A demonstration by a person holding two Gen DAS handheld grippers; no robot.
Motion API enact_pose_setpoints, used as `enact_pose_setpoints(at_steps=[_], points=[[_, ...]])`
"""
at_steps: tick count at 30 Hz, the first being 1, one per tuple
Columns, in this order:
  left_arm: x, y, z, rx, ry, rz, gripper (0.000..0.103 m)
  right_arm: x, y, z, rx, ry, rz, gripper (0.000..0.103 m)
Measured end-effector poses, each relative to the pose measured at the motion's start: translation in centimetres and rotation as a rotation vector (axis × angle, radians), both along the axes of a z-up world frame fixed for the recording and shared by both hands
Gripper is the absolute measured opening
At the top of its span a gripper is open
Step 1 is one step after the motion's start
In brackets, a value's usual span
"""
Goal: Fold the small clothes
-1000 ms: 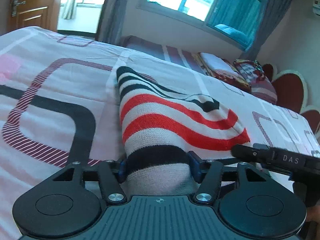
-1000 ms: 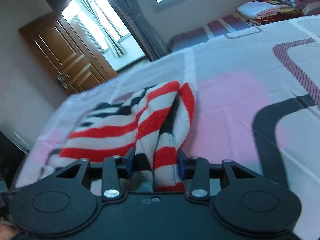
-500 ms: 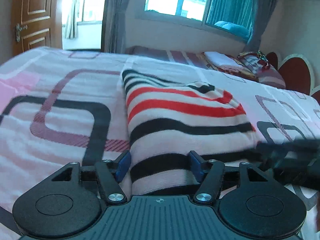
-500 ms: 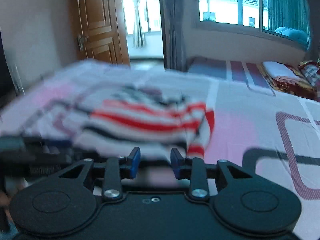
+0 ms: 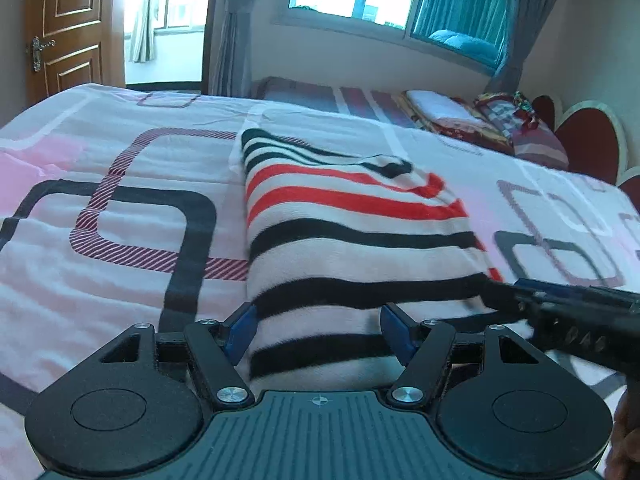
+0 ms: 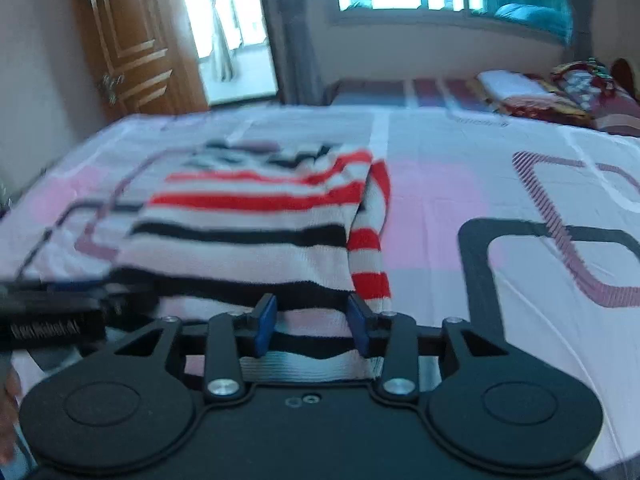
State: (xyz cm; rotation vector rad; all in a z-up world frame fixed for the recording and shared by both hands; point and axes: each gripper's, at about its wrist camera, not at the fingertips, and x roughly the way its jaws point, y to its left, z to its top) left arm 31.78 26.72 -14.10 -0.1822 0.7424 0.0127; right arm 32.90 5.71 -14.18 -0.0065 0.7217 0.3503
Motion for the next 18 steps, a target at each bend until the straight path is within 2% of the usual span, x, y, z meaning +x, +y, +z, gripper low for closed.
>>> enact_pose_setpoints(at_steps=[1, 2, 5, 7, 11, 15, 18], points=[[-0.1, -0.2, -0.1, 0.005, 0.002, 0.002, 0.078, -0.6, 0.0, 0.4, 0.001, -0.023, -0.007, 0.04], [0.0, -0.4, -0.5, 0.004, 0.019, 0.001, 0.082, -1.1, 0.3, 0.4, -0.032, -0.037, -0.014, 0.041], [0.5, -1.1, -1.8, 0.024, 0.077, -0.008, 0.084, -0.9, 1.1, -1.8, -0.116, 0.033, -0.021, 0.041], [0.5, -1.4, -2.2, 0.043, 0.068, -0.015, 0.088, -0.8, 1.7, -2.2, -0.152, 0.024, -0.025, 0.041], [0.5, -1.1, -3.0, -0.007, 0.102, 0.015, 0.102, -0.2, 2.0, -2.9, -0.173, 0.032, -0.011, 0.041], [0.4, -1.0, -3.6, -0.036, 0.108, 0.046, 0.103, -0.4, 1.6, -3.3, -0.143, 0.026, -0.026, 0.041], [0.3, -1.2, -3.4, -0.028, 0.122, 0.051, 0.103, -0.9, 1.5, -3.2, -0.138, 0.014, -0.02, 0.041]])
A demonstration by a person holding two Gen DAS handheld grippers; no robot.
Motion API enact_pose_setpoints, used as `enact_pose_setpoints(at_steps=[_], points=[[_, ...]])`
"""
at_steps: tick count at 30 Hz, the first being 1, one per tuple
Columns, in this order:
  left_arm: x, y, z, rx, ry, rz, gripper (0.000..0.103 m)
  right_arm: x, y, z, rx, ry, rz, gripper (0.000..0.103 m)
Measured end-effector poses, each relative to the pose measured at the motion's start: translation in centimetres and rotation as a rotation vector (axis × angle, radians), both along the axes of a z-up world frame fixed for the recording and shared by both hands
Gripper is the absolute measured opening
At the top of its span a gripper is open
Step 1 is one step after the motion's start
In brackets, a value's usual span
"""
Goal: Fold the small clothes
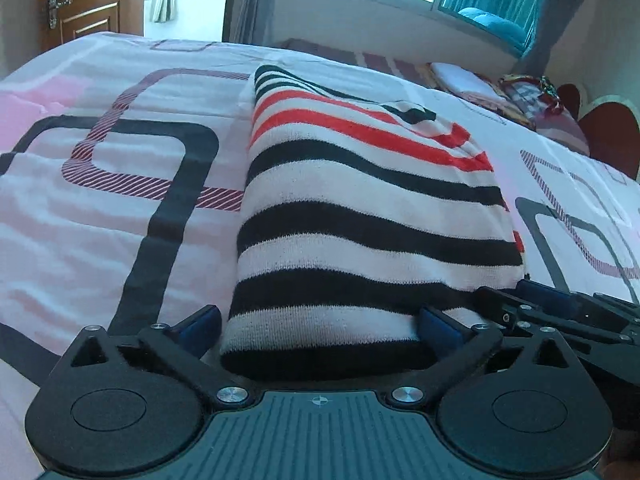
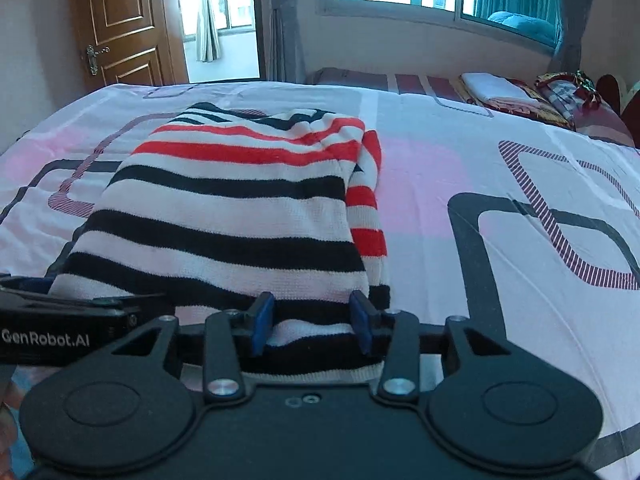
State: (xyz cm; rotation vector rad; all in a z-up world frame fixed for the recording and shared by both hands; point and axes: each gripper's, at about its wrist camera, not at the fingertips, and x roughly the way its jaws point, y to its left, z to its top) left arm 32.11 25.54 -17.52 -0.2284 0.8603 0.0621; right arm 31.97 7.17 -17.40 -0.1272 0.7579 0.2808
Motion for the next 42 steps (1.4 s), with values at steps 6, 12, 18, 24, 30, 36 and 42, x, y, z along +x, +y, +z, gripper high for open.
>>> enact_pose_setpoints(at_steps=[6, 12, 18, 24, 30, 36, 42], points=[[-0.9, 0.9, 0.0, -0.123, 0.041, -0.03, 0.103, -0.1, -0.2, 0.1, 0.021, 0.0, -0.004, 0.042], [-1.7, 0.7, 0.5, -0.068, -0.01, -0.089, 0.103, -0.2, -0.2, 0.1, 0.021, -0.002, -0.011, 0.042], [-2.3, 0.1, 1.6, 0.156, -0.023, 0.072, 0.103, -0.2, 0.0, 0.0, 0.012, -0.006, -0.015, 0.042], [-1.8, -1.2, 1.8, 0.218, 0.063, 0.03, 0.103, 0.0, 0.3, 0.2, -0.001, 0.006, -0.016, 0.044], [-1.3, -1.5, 1.3, 0.204, 0.107, 0.044, 0.103, 0.0, 0.3, 0.2, 0.0, 0.009, -0.011, 0.047], [-1.6, -3.3, 1.4, 0.328, 0.068, 0.066, 0.103, -0.2, 0.1, 0.1, 0.005, 0.0, 0.01, 0.049], [-4.0, -3.3, 4.4, 0.306, 0.007, 0.105, 0.103, -1.4, -0.5, 1.9, 0.023, -0.017, -0.013, 0.059]])
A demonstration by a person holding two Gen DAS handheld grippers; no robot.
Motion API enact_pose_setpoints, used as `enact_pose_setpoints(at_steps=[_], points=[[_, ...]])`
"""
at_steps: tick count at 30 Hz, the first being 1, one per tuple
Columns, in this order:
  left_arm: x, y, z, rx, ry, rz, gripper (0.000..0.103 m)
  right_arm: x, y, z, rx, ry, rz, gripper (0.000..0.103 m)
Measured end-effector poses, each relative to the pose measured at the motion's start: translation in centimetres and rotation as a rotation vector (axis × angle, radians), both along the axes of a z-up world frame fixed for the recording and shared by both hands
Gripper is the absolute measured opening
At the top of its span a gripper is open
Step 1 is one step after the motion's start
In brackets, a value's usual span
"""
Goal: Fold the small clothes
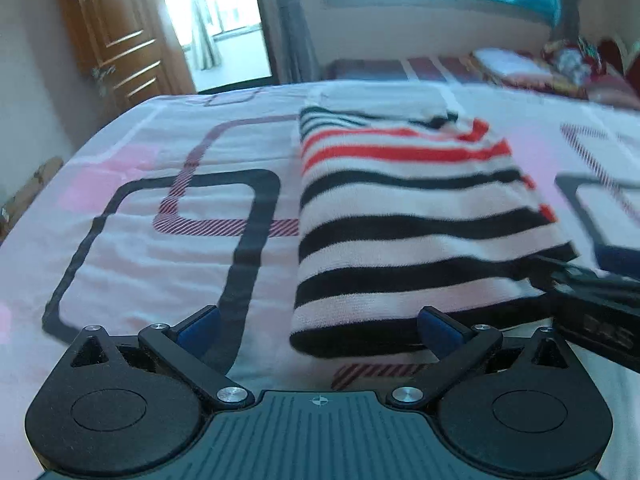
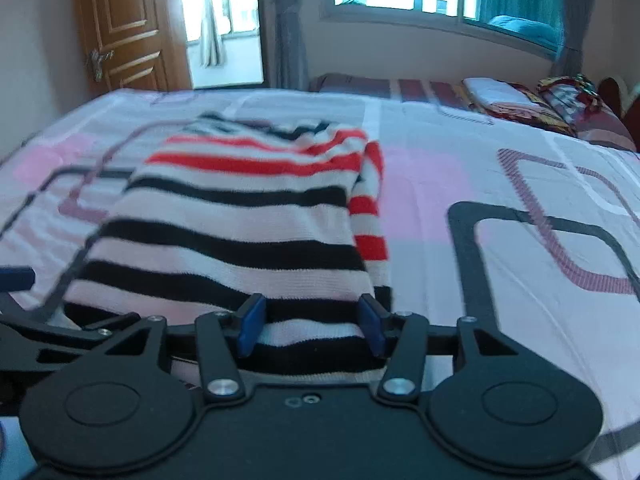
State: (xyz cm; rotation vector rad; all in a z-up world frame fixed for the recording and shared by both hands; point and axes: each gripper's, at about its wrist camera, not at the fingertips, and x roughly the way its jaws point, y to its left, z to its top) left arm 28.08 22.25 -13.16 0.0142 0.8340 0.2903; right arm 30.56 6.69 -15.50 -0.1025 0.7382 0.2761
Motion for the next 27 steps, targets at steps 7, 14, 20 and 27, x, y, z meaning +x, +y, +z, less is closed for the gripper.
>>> enact_pose_setpoints(at_steps=[7, 14, 20, 27], points=[[-8.5, -0.4, 7.7, -0.086, -0.142, 0.021, 0.103, -8.1, -5.2, 6.9, 0.122, -0.08, 0.003, 0.102], [-17.5, -3.2, 13.2, 0.0, -0.125, -0.06, 0.103, -17.9, -8.2, 13.8, 0.189, -0.133, 0.064, 0.102], [-25.4, -4.2, 16.4, -0.067, -0.15, -0.04, 0.103, -24.6, -9.0, 17.9, 0.149, -0.21, 0.07, 0.102], [-31.0, -5.2, 18.3, -0.062, -0.187, 0.018, 0.103, -29.3, -8.8, 19.5, 0.016, -0.353, 0.004, 0.102]])
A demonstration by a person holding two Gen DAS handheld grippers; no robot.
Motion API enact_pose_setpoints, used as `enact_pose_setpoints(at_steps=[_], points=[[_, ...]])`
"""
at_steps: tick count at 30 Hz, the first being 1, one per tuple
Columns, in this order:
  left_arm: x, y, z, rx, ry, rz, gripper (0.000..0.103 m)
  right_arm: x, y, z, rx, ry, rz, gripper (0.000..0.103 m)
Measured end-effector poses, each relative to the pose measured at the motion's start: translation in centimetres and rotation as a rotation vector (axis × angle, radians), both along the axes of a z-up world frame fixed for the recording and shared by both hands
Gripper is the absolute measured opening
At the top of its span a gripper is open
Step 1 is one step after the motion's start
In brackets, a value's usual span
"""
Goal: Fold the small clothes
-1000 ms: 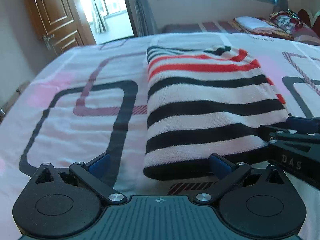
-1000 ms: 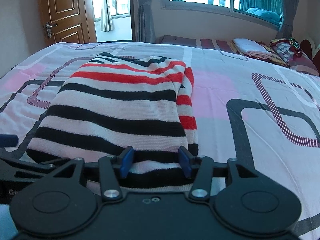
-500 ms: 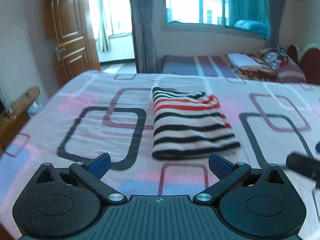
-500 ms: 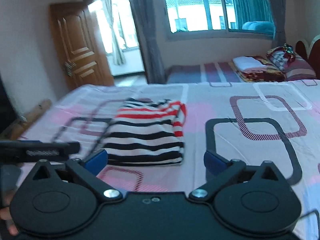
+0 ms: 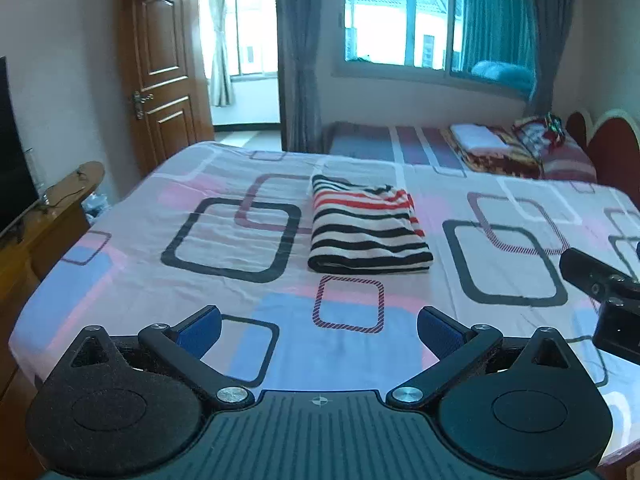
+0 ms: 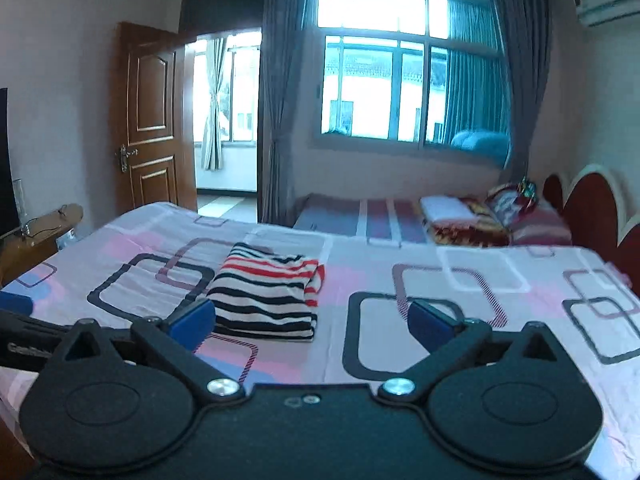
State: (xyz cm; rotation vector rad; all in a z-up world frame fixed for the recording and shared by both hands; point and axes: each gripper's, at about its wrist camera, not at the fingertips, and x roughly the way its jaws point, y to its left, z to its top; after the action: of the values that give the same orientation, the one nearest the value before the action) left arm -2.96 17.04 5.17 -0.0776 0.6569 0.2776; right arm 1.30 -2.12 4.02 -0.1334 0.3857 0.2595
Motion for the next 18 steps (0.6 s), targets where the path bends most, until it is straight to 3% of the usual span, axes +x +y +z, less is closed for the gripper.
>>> enact_pose_setpoints(at_steps=[4, 18], points=[[-1.5, -0.8, 0.7, 0.018, -0.024, 0.013, 0.103, -1.0, -1.0, 0.4, 0.041, -0.006, -0.005, 0.102], [-2.3, -2.4, 1.5, 0.015, -0.045, 0.033, 0.103, -2.5, -2.4, 0.5, 0.043, -0.009, -0.006, 0.102]])
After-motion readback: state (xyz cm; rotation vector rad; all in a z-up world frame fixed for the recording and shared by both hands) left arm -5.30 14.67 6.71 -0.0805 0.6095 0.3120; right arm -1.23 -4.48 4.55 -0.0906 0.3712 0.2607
